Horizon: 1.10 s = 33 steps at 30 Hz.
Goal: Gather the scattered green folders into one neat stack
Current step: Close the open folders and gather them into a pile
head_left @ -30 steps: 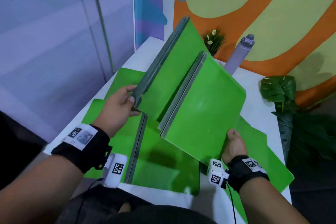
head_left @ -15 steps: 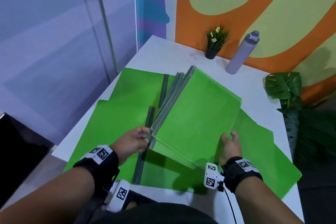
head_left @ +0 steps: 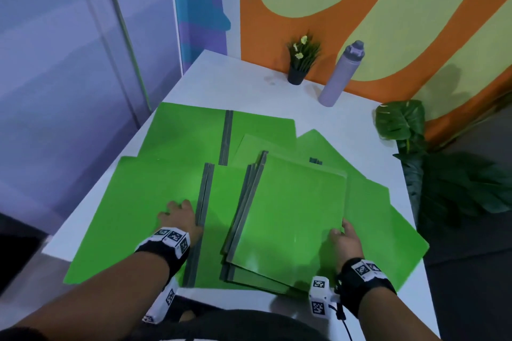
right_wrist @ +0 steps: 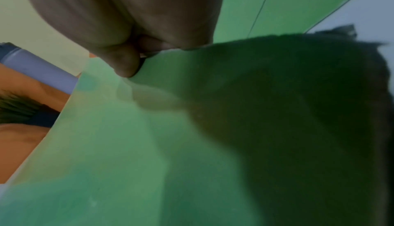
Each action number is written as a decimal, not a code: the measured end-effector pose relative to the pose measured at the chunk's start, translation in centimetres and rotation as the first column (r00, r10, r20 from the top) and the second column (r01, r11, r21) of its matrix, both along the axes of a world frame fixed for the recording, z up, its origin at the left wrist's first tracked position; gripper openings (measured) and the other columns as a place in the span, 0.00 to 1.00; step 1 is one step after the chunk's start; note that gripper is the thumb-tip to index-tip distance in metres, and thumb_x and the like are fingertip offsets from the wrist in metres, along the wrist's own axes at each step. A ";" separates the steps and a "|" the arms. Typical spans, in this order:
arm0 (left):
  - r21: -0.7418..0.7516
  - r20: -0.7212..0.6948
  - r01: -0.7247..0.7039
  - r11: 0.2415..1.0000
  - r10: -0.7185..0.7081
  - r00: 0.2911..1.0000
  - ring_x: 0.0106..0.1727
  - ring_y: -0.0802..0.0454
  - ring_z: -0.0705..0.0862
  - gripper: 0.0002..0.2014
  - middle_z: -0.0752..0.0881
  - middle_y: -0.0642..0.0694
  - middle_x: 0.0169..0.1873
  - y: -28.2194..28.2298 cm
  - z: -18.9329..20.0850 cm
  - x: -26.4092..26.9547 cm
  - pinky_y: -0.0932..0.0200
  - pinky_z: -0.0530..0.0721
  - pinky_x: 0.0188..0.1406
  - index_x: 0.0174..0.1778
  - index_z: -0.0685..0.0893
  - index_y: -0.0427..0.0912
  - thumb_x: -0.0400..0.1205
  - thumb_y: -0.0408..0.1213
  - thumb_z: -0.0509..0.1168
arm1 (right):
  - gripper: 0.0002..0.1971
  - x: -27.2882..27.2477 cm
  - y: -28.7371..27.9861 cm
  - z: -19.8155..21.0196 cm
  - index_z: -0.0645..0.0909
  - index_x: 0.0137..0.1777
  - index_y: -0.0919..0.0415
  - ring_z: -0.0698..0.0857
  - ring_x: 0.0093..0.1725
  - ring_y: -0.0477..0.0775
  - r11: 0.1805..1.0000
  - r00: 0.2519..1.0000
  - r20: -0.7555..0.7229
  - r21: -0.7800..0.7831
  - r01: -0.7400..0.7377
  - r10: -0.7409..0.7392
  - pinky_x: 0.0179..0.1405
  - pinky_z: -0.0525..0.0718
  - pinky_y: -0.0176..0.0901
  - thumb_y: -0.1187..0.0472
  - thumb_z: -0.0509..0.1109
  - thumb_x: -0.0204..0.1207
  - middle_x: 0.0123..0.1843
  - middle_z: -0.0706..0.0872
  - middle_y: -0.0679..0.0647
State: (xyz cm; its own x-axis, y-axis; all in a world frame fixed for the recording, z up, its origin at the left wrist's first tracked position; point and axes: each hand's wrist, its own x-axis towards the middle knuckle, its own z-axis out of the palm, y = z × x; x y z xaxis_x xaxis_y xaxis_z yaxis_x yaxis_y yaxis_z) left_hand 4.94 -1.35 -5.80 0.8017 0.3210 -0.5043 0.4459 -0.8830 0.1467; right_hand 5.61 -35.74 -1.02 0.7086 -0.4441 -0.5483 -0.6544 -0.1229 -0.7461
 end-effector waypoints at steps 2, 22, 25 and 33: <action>0.032 -0.041 0.020 0.999 -0.018 0.999 0.73 0.28 0.73 0.35 0.66 0.31 0.76 -0.1 0.2 0.1 0.38 0.80 0.69 0.76 0.65 0.40 0.76 0.50 0.68 | 0.29 -0.2 -0.6 -0.3 0.61 0.81 0.51 0.80 0.38 0.58 1.000 1.000 0.004 -0.025 -0.003 0.003 0.34 0.83 0.48 0.70 0.58 0.82 0.67 0.78 0.71; -0.812 0.535 0.311 0.493 0.418 0.734 0.81 0.57 0.69 0.36 0.74 0.53 0.79 1.8 17.7 -0.8 0.46 0.62 0.83 0.83 0.63 0.52 0.80 0.17 0.48 | 0.27 6.5 -0.4 6.1 0.58 0.82 0.56 0.59 0.82 0.62 0.987 0.976 0.186 0.091 -0.133 0.115 0.77 0.58 0.65 0.68 0.55 0.84 0.85 0.58 0.57; -0.915 0.386 0.243 0.323 0.518 0.763 0.73 0.55 0.79 0.33 0.82 0.46 0.73 0.8 17.3 -1.2 0.48 0.76 0.76 0.76 0.72 0.50 0.82 0.15 0.47 | 0.26 6.6 1.0 6.6 0.58 0.82 0.63 0.62 0.81 0.65 0.973 0.958 0.213 0.087 -0.214 0.192 0.76 0.63 0.61 0.67 0.56 0.84 0.83 0.60 0.62; -0.999 0.015 -0.006 0.039 0.504 0.863 0.45 0.46 0.85 0.31 0.90 0.41 0.47 -0.7 14.1 -0.6 0.49 0.88 0.47 0.73 0.74 0.47 0.80 0.12 0.52 | 0.29 5.6 4.9 3.3 0.55 0.82 0.52 0.55 0.83 0.64 0.942 0.966 0.170 0.239 -0.234 0.196 0.76 0.55 0.72 0.68 0.56 0.83 0.86 0.52 0.58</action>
